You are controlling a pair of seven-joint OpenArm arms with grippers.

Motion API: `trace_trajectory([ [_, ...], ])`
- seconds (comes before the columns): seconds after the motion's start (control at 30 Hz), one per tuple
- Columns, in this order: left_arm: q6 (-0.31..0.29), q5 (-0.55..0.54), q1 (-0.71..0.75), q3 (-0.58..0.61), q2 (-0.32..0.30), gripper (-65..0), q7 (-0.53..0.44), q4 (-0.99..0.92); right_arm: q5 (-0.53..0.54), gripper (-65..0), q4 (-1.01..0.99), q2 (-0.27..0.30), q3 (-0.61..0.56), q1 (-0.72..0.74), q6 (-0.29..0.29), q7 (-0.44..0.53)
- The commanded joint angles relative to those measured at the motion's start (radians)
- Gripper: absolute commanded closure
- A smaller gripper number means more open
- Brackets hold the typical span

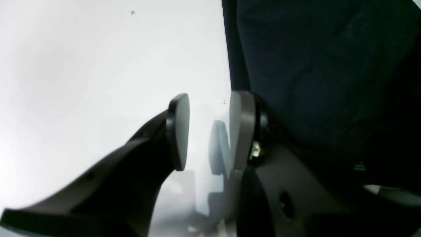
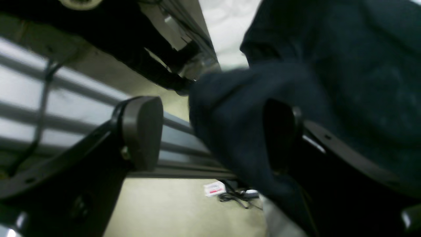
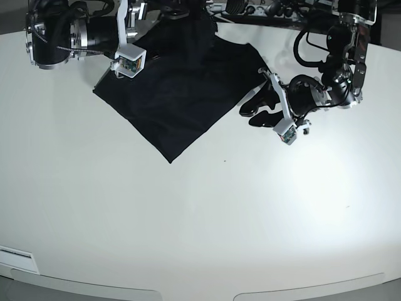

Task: Fold the T-shirt properly
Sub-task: 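Adjust the folded bundle with both grippers, tucking its corners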

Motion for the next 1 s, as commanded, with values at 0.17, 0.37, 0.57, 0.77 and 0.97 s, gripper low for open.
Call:
trace_trajectory([
  [0.17,-0.006,-0.082,-0.011,-0.008,-0.011,-20.7,-0.026,0.017,0.033,-48.1,0.032,0.008,0.005,0.010,0.009,0.022],
  [0.37,-0.043,-0.294,-0.011,-0.005,-0.010,0.0,0.013,0.027,-0.317,0.0,0.032,-0.002,0.005,0.081,0.009,0.168],
  [0.57,-0.043,-0.521,-0.011,0.023,0.032,0.0,0.179,0.139,-0.760,0.0,0.032,-0.006,0.005,0.127,0.009,0.614],
  [0.77,-0.043,-0.406,0.011,0.206,0.044,0.0,0.200,0.184,-0.804,0.0,-0.230,-0.006,-0.048,0.265,0.009,0.658],
  [0.97,-0.043,-0.108,0.017,0.394,0.044,0.0,0.139,0.177,-0.805,0.0,-0.488,-0.006,-0.218,0.458,0.009,0.655],
])
